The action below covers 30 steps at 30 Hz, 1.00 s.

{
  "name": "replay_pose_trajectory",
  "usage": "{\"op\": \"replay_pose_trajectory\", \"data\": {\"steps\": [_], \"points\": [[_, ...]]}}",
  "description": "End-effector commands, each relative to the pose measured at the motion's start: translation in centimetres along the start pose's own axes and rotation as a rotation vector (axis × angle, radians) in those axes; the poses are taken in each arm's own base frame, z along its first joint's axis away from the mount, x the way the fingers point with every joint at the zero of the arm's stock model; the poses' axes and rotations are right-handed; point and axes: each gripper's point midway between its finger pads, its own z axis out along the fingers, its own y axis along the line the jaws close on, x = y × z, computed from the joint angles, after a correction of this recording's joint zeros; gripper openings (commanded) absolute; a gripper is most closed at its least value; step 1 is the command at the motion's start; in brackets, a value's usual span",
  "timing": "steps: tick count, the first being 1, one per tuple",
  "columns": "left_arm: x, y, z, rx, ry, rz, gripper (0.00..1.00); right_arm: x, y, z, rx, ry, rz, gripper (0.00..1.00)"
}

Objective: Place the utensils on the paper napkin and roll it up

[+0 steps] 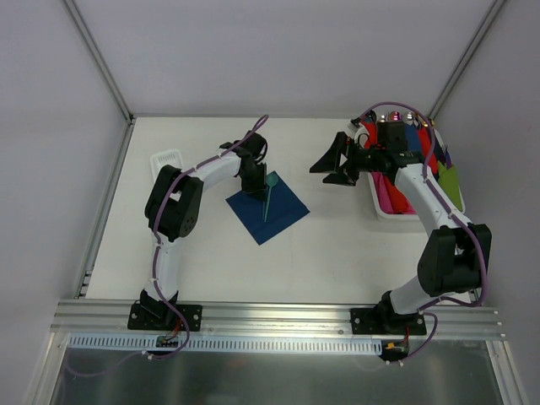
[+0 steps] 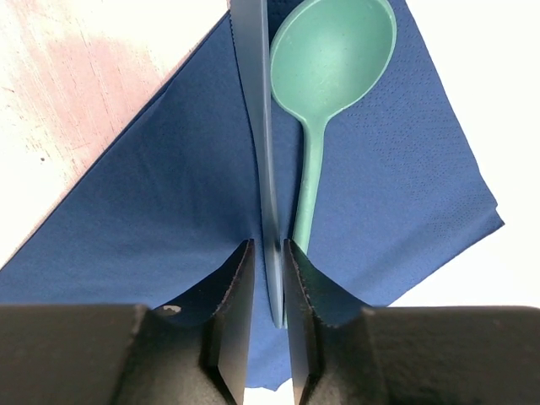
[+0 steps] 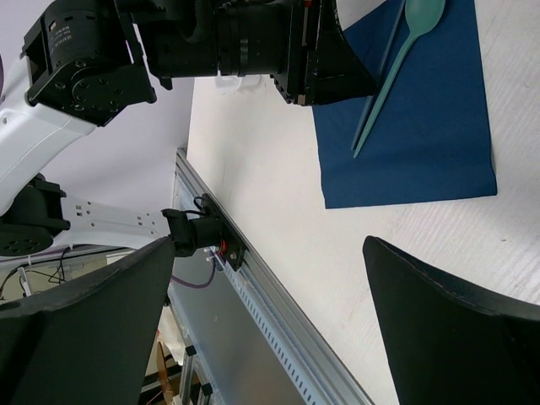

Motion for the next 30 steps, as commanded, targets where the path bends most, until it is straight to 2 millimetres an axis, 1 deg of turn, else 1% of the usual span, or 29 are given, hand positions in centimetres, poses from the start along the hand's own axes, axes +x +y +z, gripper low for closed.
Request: {"op": "replay_pose_trajectory", "data": {"steps": [1,2,4,5,6,7,8,9,10,11,12,13,14,15,16,17,18,19,20,21,22,23,24,25,26,27,28,29,30], "points": [[-1.4,-0.9,-2.4,0.041,-0.051,0.010,0.23,-0.3,0.3,-0.2,-0.014,0.001,-0.038,0.99],[-1.6,-1.1,-3.0,0.047,-0.064,0.017,0.24,-0.3,0.1,-0.2,-0.004,-0.001,-0.051,0.98],[-1.5,-1.2,-4.4,0.053,-0.086,0.030,0.29,0.1,-0.6,-0.2,0.030,0.022,-0.097,0.93],[-2.1,-1.9,-6.6,0.071,-0.134,0.046,0.32,0.8,-1.2,-0.2,0.063,0.050,-0.092,0.91],[-2.2,-2.1,-7.6,0.080,-0.155,0.056,0.34,0.7,-1.4,-0.3,0.075,0.059,-0.143,0.85],[-1.7,-1.8,-8.1,0.076,-0.157,0.058,0.35,1.1,-1.5,-0.1,0.087,0.074,-0.154,0.82],[-2.1,-2.1,-10.0,0.086,-0.209,0.074,0.37,1.5,-2.1,0.0,0.111,0.092,-0.154,0.79],[-1.9,-2.0,-10.7,0.089,-0.222,0.073,0.37,1.8,-2.3,0.1,0.119,0.101,-0.164,0.76],[-1.4,-1.1,-10.7,0.082,-0.215,0.056,0.37,2.3,-2.4,0.5,0.126,0.122,-0.193,0.70],[-1.3,-1.1,-11.7,0.099,-0.230,0.046,0.36,2.6,-2.9,0.7,0.154,0.129,-0.205,0.67],[-1.1,-0.7,-11.8,0.099,-0.230,0.034,0.34,3.0,-3.0,1.0,0.163,0.147,-0.215,0.63],[-0.5,0.6,-11.3,0.083,-0.218,0.013,0.29,3.6,-2.9,1.5,0.166,0.169,-0.235,0.58],[-0.2,1.1,-11.3,0.074,-0.218,0.002,0.26,4.0,-3.4,1.9,0.188,0.190,-0.251,0.54],[0.1,1.5,-11.0,0.068,-0.212,-0.007,0.24,4.4,-3.5,2.3,0.194,0.207,-0.262,0.49],[1.1,2.3,-10.3,0.054,-0.187,-0.024,0.18,4.7,-3.8,2.8,0.203,0.222,-0.271,0.47],[1.3,2.6,-10.2,0.052,-0.185,-0.042,0.17,5.1,-3.9,3.4,0.212,0.241,-0.287,0.45],[1.7,2.6,-10.1,0.061,-0.181,-0.051,0.16,5.6,-4.5,4.2,0.221,0.270,-0.289,0.40],[2.5,2.9,-9.6,0.067,-0.176,-0.057,0.16,6.1,-4.6,4.9,0.227,0.294,-0.303,0.38],[2.6,2.6,-10.2,0.087,-0.198,-0.069,0.16,6.3,-5.6,5.8,0.253,0.318,-0.312,0.33],[2.8,2.6,-10.3,0.101,-0.208,-0.075,0.16,6.5,-6.0,6.4,0.267,0.335,-0.319,0.32],[3.9,2.8,-10.0,0.116,-0.194,-0.082,0.17,6.9,-6.2,7.1,0.275,0.355,-0.329,0.32],[3.4,2.1,-10.9,0.151,-0.243,-0.073,0.19,7.0,-6.7,7.6,0.290,0.367,-0.335,0.31],[3.5,2.1,-11.2,0.163,-0.256,-0.072,0.20,6.5,-6.7,8.2,0.297,0.365,-0.352,0.29],[3.9,2.1,-11.1,0.169,-0.258,-0.073,0.20,6.9,-7.6,9.1,0.313,0.391,-0.344,0.29],[3.7,2.0,-11.6,0.179,-0.278,-0.073,0.20,6.7,-7.8,9.5,0.321,0.394,-0.347,0.28],[3.7,2.0,-11.5,0.179,-0.275,-0.076,0.20,6.2,-7.5,10.0,0.317,0.385,-0.352,0.28],[3.6,1.9,-11.6,0.180,-0.278,-0.076,0.20,6.2,-7.6,10.5,0.324,0.386,-0.341,0.27],[3.5,2.0,-11.3,0.174,-0.273,-0.087,0.19,6.2,-8.1,11.2,0.335,0.391,-0.333,0.27],[3.5,2.1,-11.1,0.169,-0.268,-0.094,0.18,6.0,-8.2,11.5,0.340,0.386,-0.334,0.27]]}}
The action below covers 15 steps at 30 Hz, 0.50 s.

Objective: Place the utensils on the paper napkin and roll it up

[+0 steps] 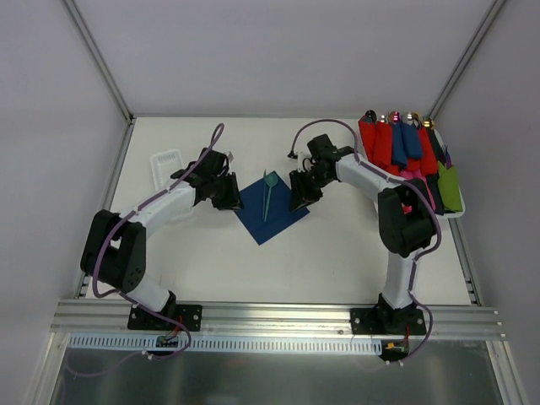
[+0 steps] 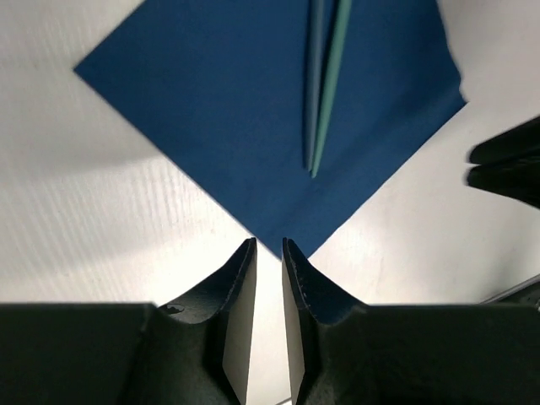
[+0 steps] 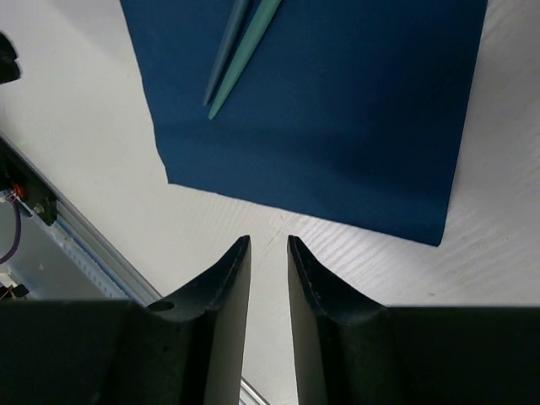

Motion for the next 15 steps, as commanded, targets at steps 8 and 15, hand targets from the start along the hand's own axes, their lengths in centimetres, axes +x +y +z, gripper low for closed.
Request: {"op": "replay_pose_trajectory", "data": {"steps": [8,15], "points": [[-5.4,-1.3,2.5,-0.018,-0.100,-0.027,0.15,-2.4,-0.3,1.9,0.091,-0.035,-0.002,0.25],[-5.0,0.0,5.6,-0.073,-0.044,-0.073,0.13,-1.9,-1.8,3.1,0.127,0.010,-0.025,0.25]]}}
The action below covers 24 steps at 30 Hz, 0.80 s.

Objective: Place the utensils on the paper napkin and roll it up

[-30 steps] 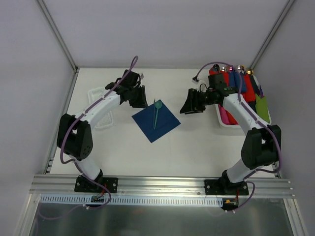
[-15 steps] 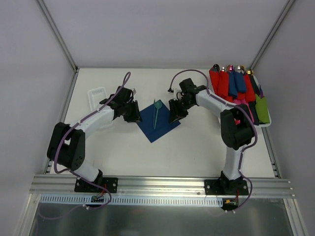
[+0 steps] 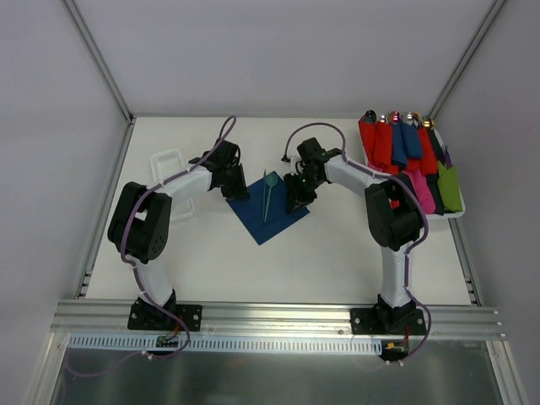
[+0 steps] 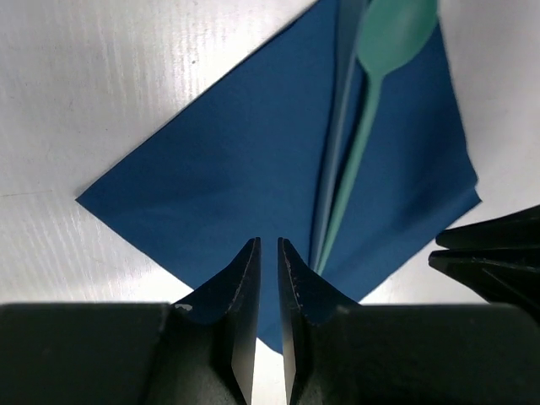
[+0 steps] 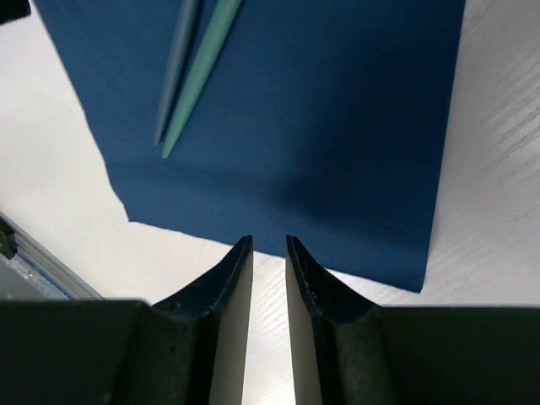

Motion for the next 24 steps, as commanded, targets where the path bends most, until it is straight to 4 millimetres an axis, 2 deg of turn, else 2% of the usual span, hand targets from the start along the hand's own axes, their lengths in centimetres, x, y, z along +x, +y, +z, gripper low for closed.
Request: {"op": "replay_pose_trajectory", "data": {"steps": [1,8,10,13,14,19,24], "points": [[-0.4,0.4,0.7,-0.035,-0.005,-0.044,0.14,-1.1,-0.5,0.1,0.034,-0.007,-0.048,0.25],[3.7,2.7,1.6,-0.078,0.092,-0.103,0.13,0.0,-1.3,1.2,0.030,0.056,-0.068,0.25],[4.6,2.9,1.4,-0.079,0.109,-0.114,0.13,0.4,-1.3,1.2,0.023,0.071,-0.073,0.25],[7.4,3.9,1.0,-0.100,0.157,-0.140,0.13,1.4,-1.3,1.2,0.010,0.104,-0.085,0.25],[7.9,3.5,0.7,-0.095,0.157,-0.135,0.13,1.9,-1.3,1.2,0.005,0.117,-0.090,0.25],[10.8,3.8,-0.1,-0.119,0.183,-0.130,0.13,3.5,-1.5,0.8,0.002,0.144,-0.119,0.25],[11.4,4.2,-0.6,-0.137,0.171,-0.124,0.13,4.9,-1.2,0.3,-0.014,0.161,-0.127,0.24]]}}
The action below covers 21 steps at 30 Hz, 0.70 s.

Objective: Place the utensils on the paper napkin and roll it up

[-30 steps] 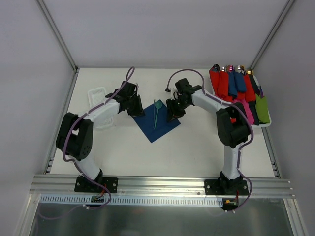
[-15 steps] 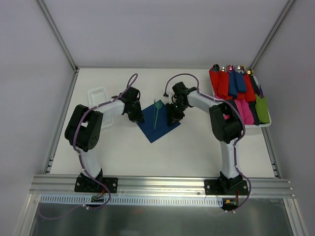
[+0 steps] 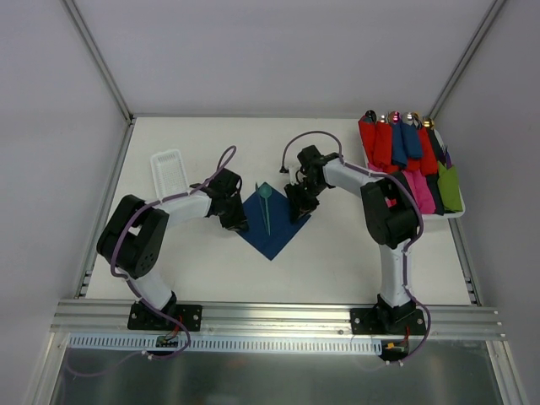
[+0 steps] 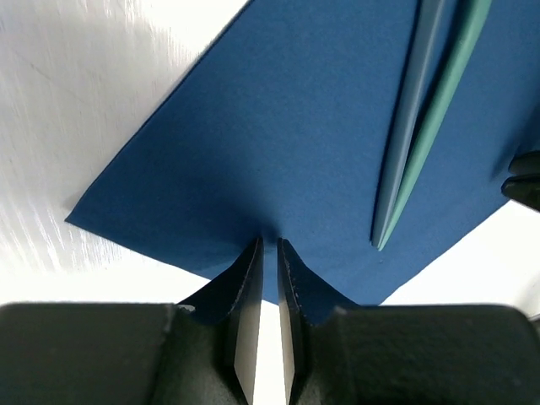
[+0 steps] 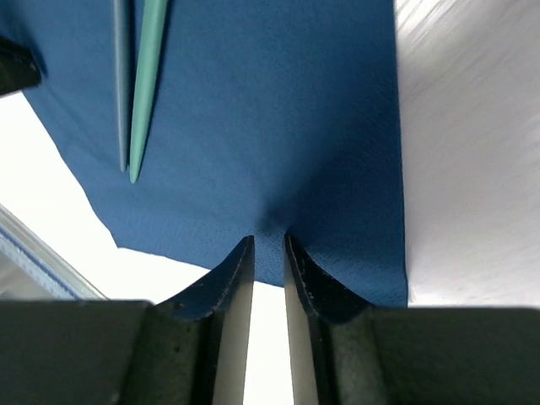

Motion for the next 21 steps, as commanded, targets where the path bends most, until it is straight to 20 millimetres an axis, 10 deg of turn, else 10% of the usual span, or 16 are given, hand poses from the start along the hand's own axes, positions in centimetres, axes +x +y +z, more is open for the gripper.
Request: {"op": "replay_pose_trajectory", "data": {"steps": [1,15,21], "points": [[1.1,1.9,-0.2,-0.077,0.013,-0.019,0.14,2.3,0.5,-1.0,-0.001,0.049,-0.019,0.23],[-1.1,0.0,-1.3,-0.030,-0.032,0.005,0.22,2.1,2.8,-3.4,-0.061,-0.006,-0.029,0.29],[-2.9,-3.3,-4.9,0.092,-0.104,0.033,0.36,-0.7,6.9,-8.3,-0.161,-0.170,-0.146,0.38]]}}
